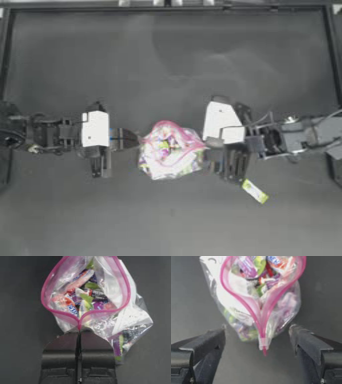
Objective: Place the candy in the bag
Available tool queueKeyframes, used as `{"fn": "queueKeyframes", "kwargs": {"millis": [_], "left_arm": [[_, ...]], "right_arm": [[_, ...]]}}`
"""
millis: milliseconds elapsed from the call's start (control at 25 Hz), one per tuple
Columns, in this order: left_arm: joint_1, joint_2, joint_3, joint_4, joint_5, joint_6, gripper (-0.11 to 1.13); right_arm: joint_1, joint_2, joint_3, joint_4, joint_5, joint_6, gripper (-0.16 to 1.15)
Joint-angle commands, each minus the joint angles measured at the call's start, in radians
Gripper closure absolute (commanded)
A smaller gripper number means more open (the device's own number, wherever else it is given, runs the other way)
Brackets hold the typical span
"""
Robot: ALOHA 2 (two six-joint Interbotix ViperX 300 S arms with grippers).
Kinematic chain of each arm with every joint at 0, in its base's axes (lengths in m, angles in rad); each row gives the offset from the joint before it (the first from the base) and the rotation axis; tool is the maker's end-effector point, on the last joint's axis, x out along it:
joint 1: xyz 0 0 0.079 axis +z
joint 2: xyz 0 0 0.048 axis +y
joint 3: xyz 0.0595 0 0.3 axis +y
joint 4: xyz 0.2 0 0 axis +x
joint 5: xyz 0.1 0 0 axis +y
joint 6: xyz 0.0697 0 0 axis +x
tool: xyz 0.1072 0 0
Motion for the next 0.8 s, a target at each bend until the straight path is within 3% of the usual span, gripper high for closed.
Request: {"fn": "queueKeyframes", "kwargs": {"millis": [40,520,800], "left_arm": [[-0.003,-0.014,-0.008,0.0,-0.006,-0.002,0.97],[-0.003,-0.014,-0.008,0.0,-0.005,0.0,0.97],[-0.003,-0.012,-0.009,0.002,-0.006,0.002,0.97]], "right_arm": [[-0.008,-0.054,-0.017,0.005,0.011,0.0,-0.03],[0.003,-0.25,-0.018,0.04,0.156,-0.011,-0.03],[0.006,-0.344,-0.044,0.167,0.334,-0.118,-0.03]]}}
